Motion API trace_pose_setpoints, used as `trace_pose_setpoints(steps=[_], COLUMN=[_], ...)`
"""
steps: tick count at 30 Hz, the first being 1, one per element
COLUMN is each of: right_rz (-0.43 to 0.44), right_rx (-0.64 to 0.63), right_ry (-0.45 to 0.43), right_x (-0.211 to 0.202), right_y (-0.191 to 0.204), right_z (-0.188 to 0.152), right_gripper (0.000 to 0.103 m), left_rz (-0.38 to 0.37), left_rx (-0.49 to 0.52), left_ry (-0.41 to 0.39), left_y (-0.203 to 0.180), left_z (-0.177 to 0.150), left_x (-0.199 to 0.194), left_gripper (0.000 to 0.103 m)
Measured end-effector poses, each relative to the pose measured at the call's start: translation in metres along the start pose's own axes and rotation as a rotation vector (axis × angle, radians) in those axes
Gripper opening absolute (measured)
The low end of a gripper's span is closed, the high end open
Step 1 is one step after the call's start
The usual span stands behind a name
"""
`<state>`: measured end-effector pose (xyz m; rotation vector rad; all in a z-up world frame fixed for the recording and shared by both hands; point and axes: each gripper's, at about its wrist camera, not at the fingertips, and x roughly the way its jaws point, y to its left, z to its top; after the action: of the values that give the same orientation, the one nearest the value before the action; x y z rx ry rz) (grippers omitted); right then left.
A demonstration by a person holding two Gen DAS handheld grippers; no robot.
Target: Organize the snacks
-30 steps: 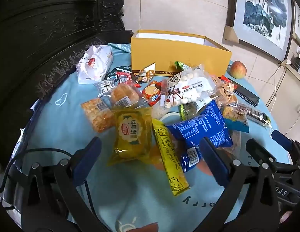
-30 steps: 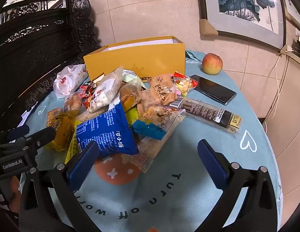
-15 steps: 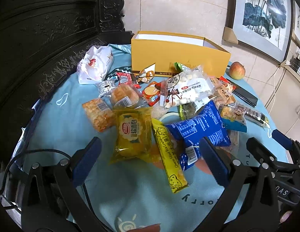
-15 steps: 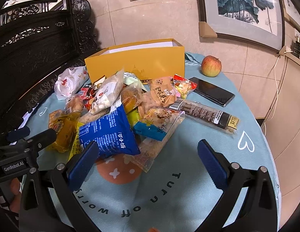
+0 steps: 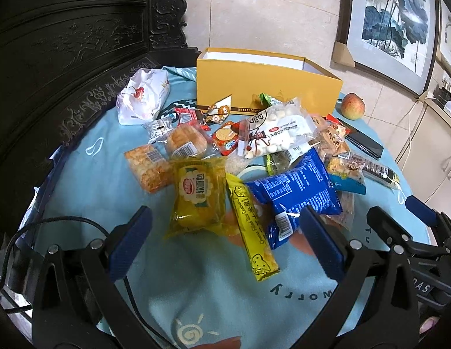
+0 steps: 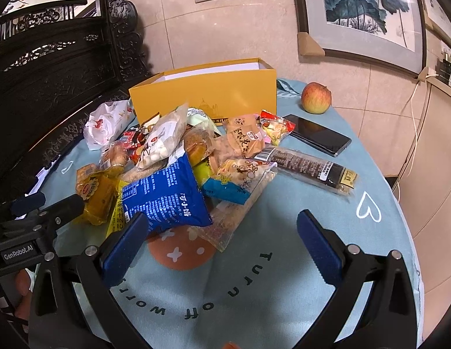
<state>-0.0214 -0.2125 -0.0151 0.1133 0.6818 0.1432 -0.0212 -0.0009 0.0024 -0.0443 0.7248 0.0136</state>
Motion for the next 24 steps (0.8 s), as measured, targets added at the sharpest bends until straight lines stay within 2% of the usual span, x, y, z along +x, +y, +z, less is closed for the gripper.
trace_pose_setpoints(steps=[24], right_rz=[0.002], right_rx=[0.014], right_ry=[0.007], right_x=[0.0002], right_y=[-0.0039], right_z=[-0.0040], right_gripper=[0.102], left_rz=[0.002], left_rx=[0.008], left_ry=[0.003], left_y=[-0.0056], left_z=[-0.0054], left_x=[-0.0017], left_gripper=[0.101])
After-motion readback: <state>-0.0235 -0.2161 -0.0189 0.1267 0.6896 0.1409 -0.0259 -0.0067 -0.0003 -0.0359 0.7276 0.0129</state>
